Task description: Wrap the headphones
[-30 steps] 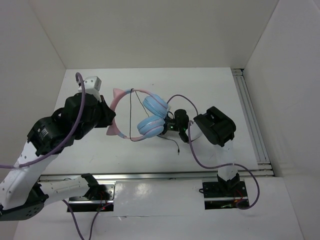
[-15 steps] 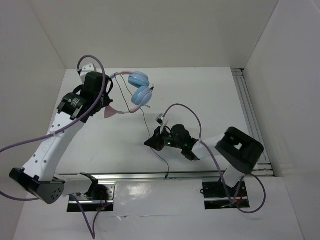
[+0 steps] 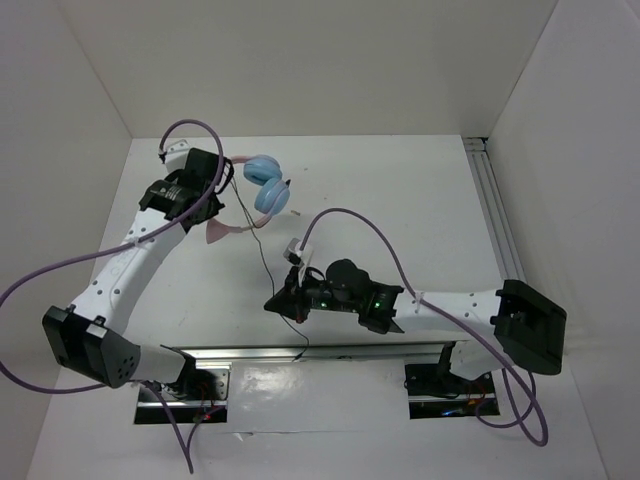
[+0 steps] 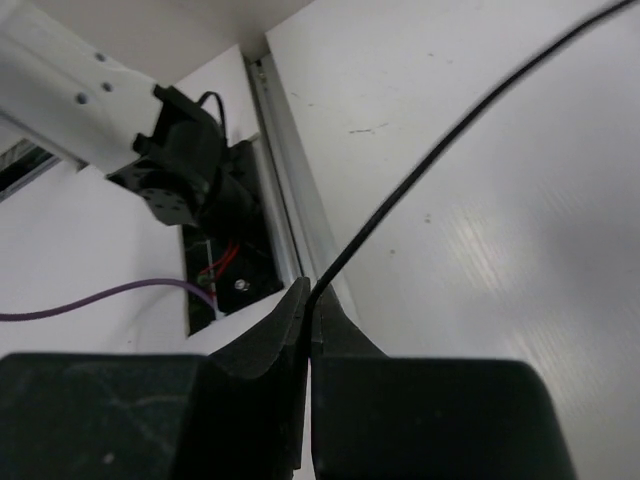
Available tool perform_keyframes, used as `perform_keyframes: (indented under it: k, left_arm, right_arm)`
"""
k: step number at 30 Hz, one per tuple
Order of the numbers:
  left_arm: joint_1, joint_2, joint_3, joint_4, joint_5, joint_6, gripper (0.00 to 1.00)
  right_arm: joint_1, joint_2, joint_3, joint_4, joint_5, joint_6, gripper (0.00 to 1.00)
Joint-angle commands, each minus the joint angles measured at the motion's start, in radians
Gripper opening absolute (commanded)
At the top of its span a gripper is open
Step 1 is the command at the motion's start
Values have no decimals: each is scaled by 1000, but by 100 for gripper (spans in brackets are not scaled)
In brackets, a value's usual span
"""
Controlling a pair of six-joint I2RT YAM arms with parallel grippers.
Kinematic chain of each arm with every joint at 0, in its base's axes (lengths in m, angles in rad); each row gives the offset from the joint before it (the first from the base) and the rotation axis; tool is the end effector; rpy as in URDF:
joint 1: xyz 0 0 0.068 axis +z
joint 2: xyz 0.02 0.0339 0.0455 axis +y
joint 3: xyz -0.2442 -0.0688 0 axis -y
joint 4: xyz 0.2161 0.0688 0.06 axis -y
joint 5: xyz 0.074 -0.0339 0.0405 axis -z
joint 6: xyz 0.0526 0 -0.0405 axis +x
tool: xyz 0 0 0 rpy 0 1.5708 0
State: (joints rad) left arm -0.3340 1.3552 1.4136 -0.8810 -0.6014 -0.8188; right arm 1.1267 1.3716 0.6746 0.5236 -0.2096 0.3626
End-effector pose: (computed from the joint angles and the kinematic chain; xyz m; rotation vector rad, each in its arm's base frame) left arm 0.2552 -0.0571 0.3385 -0.7900 2.0764 0.1015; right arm 0.1188 0.2751 0.2385 -0.8696 1.7112 1.2365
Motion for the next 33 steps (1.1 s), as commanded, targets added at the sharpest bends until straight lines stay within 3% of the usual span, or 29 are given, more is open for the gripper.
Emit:
perform_keyframes:
  k: [1,6,12,18,23,27,33]
  left_arm:
    - [9,11,31,70,-49,-54,0]
    - [18,47,31,39,-69,-74,0]
    - [-6,56,31,39,-58,-14,0]
    - [-16,56,54,5,-48,39,0]
    - [16,90,33,5,74,193,0]
    - [16,102,-16,5,51,185,0]
    - [87,111,19,5,140,156,0]
  right_arm:
    - [51,-65,65,-79,-25,-33,0]
    - [85,-111,173,-200,-34,-80,0]
    - [85,-120,269,-420,147,-201,0]
    - [-27,-97,327,-575,219,-272,0]
    - [-85,-120,371,-618,308,-379,0]
    - [-156,-71,486,-704,198,-392,0]
    - [-156,-81,462,-680,113,-367,0]
